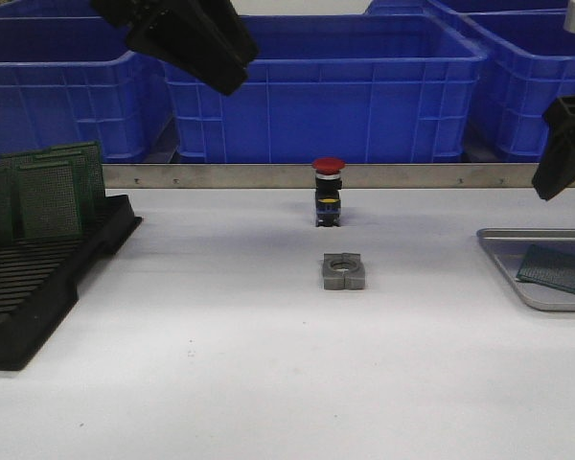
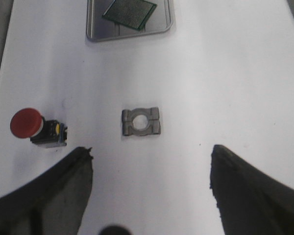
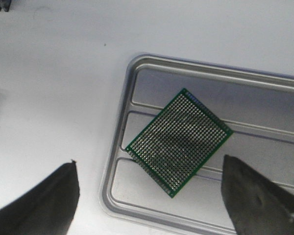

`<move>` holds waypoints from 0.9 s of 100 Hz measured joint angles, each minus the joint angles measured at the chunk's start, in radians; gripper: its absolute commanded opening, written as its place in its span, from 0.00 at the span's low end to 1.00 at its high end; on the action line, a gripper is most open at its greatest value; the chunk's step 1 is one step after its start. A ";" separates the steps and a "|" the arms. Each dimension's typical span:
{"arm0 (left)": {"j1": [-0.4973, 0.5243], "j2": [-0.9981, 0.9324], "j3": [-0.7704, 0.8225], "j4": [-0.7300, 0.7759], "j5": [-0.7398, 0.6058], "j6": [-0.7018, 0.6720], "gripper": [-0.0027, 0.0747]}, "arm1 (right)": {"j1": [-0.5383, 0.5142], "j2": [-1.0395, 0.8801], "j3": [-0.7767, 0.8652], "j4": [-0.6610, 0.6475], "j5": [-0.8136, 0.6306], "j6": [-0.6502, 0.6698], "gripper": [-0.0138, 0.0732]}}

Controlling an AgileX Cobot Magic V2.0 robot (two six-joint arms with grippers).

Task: Place circuit board on tray
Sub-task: 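Lower the left gripper into the rack and grasp another green board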

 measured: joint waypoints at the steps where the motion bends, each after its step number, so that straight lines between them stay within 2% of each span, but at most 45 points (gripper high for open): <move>1: 0.002 0.000 0.000 0.002 0.000 0.000 0.65 | 0.000 0.000 0.000 0.000 0.000 0.000 0.86; 27: 0.065 0.000 0.000 0.233 0.002 0.000 0.65 | 0.000 -0.008 0.000 0.011 0.000 -0.002 0.86; 48: 0.135 0.000 0.000 0.339 0.004 0.000 0.65 | 0.000 -0.008 0.000 0.015 0.000 -0.002 0.86; 69: 0.230 0.007 -0.002 0.381 0.004 0.000 0.65 | 0.000 -0.008 0.000 0.015 -0.006 -0.002 0.86; 90: 0.270 0.056 -0.001 0.386 0.001 0.000 0.65 | 0.000 -0.008 0.000 0.015 -0.008 -0.002 0.86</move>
